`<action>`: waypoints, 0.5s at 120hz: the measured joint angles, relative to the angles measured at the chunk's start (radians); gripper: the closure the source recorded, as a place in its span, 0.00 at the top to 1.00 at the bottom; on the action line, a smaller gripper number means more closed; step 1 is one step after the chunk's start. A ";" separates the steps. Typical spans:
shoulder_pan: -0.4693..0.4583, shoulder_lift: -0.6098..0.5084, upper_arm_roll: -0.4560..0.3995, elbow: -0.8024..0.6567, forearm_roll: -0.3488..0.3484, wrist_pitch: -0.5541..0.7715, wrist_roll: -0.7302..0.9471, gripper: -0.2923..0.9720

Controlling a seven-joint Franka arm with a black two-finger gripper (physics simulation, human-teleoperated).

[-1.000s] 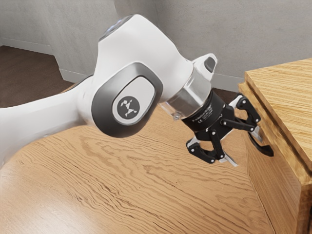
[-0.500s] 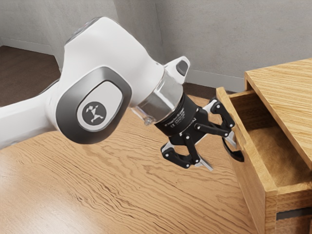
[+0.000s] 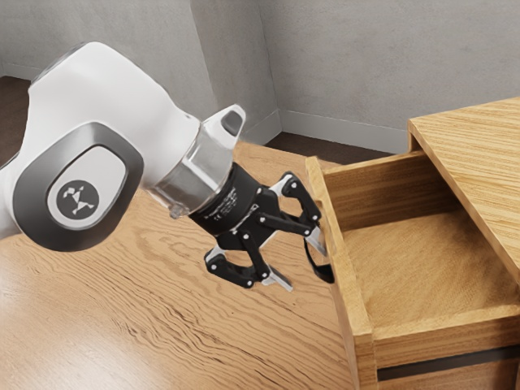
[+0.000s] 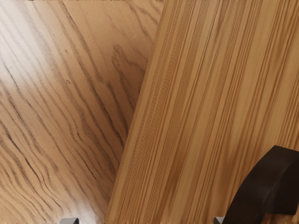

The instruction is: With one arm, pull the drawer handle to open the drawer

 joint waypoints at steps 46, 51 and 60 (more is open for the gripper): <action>0.002 -0.104 0.035 -0.074 0.002 -0.043 0.004 0.52; 0.003 -0.117 0.040 -0.083 0.002 -0.046 0.005 0.52; 0.003 -0.133 0.043 -0.092 0.001 -0.051 0.007 0.52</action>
